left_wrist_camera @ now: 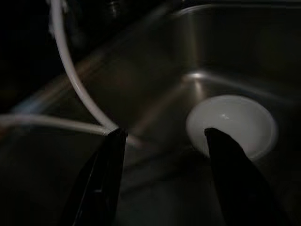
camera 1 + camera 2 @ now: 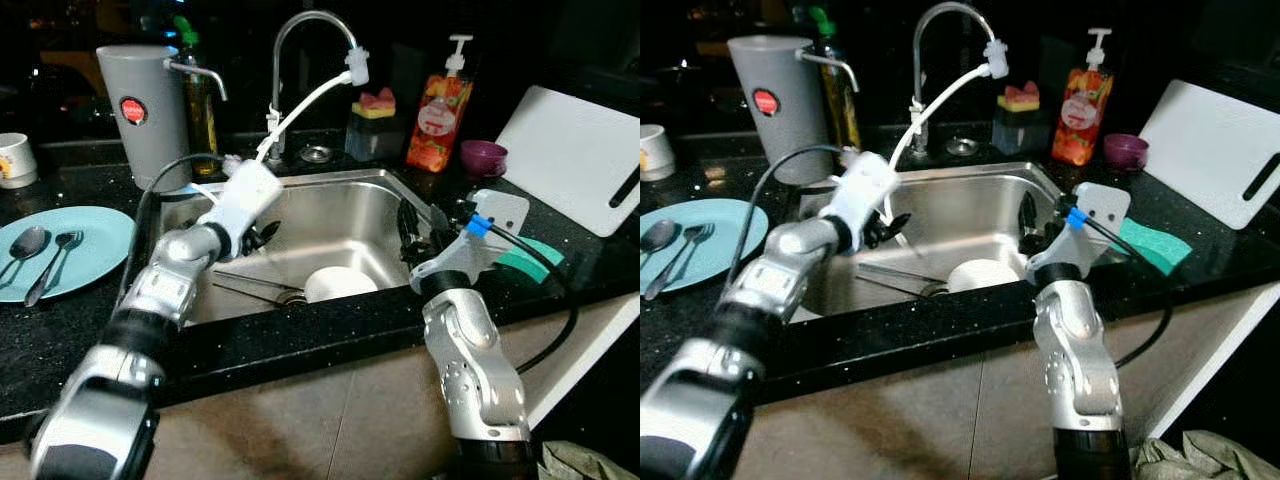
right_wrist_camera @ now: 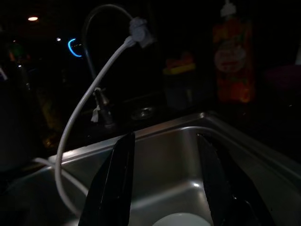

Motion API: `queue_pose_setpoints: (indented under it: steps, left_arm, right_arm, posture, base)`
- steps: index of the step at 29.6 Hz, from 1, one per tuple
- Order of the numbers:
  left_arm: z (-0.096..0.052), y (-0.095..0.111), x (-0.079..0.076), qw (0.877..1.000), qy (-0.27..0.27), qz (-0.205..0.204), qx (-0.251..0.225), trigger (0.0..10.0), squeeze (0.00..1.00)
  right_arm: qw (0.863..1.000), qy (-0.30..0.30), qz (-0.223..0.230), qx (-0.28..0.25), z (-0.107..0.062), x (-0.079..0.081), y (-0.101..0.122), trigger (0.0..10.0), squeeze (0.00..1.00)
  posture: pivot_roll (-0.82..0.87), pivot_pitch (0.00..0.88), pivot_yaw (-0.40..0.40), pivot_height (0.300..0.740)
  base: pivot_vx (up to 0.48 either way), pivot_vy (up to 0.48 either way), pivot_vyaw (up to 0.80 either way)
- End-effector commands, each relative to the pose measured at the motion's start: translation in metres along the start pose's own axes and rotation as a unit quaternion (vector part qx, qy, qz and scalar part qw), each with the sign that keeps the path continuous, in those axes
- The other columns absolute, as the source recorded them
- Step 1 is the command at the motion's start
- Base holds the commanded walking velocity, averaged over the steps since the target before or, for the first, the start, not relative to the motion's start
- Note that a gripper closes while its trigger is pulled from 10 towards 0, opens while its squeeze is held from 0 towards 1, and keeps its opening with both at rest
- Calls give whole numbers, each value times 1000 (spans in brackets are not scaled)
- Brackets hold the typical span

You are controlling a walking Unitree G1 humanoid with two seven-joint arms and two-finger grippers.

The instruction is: Kitchen organization

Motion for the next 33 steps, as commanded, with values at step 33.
queue_pose_setpoints:
  steps: [33]
  left_arm:
    - [-117, -1, -39, 992, 112, -37, -38, 10000, 0]
  right_arm:
    - [999, -11, -40, 34, -29, -28, -10, 10000, 0]
  posture:
    - [172, 117, -58, 740]
  base:
    - [0, 0, 0]
Point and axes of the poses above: a point about 5 cm out from each wrist's last joint towards the gripper, its own z axis pointing out of the wrist towards the gripper, its own y axis along the axis of the wrist's last joint, x = y × z, the point moved 2 cm from there along z, pointing out of the wrist towards the gripper, and after that the axes turned 3 degrees about z, right-handed, at the moved point
